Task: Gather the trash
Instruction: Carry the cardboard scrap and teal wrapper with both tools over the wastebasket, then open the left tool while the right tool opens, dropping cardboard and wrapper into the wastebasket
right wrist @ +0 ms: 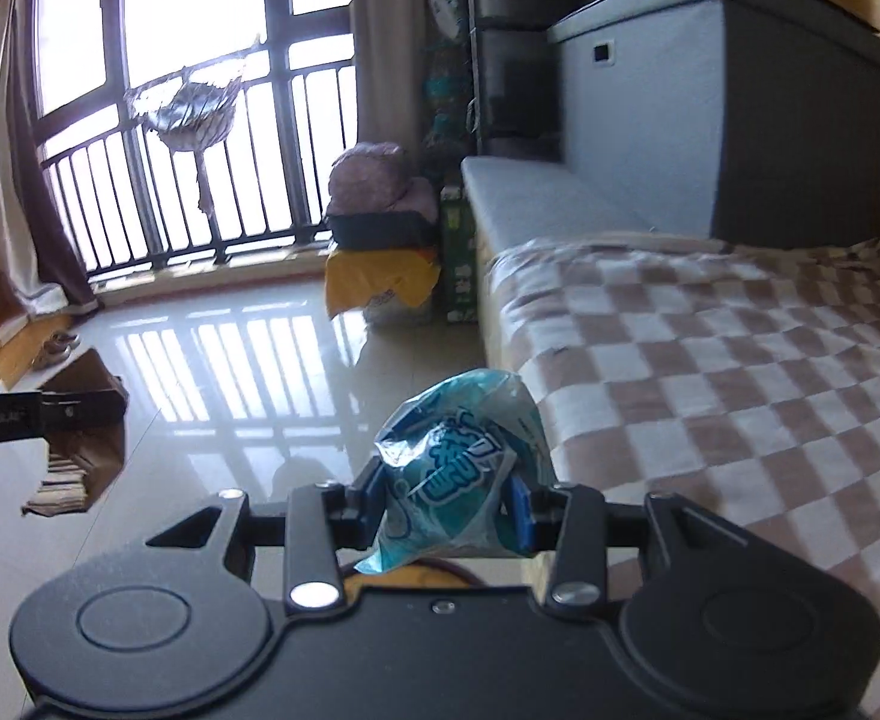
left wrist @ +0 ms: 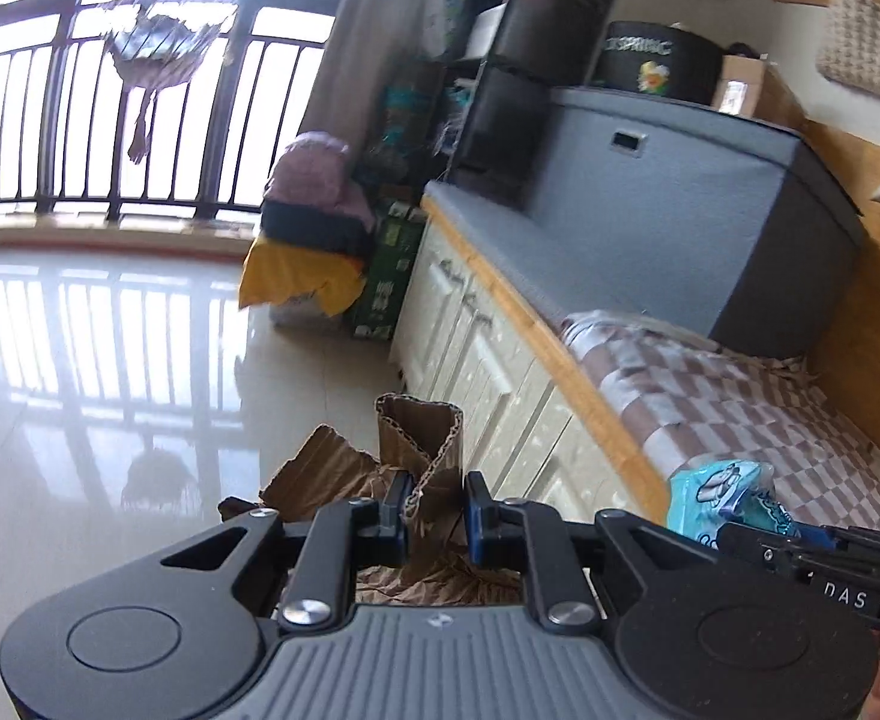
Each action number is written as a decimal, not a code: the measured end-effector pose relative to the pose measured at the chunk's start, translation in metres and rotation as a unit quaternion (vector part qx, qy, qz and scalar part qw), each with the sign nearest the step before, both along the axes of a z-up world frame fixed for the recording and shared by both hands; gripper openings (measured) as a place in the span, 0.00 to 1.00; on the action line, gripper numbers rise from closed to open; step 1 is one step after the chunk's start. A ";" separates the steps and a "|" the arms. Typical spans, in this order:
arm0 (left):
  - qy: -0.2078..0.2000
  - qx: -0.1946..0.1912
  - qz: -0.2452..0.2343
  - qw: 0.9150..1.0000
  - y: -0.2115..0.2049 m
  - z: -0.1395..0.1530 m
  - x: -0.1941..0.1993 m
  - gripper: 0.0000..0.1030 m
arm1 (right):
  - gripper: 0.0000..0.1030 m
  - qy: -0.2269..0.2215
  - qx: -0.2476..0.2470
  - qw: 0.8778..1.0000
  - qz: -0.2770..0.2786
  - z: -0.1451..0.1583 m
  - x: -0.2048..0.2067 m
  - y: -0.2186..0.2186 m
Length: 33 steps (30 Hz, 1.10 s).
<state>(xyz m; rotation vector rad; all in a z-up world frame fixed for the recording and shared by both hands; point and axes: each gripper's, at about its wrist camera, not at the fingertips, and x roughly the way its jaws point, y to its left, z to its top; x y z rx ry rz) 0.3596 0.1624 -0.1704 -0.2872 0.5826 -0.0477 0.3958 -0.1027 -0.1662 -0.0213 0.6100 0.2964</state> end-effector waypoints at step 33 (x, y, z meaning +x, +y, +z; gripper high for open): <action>0.269 -0.069 -0.071 0.958 -0.041 -0.231 0.085 0.19 | 0.41 0.247 -0.091 0.963 0.066 -0.220 0.063 0.051</action>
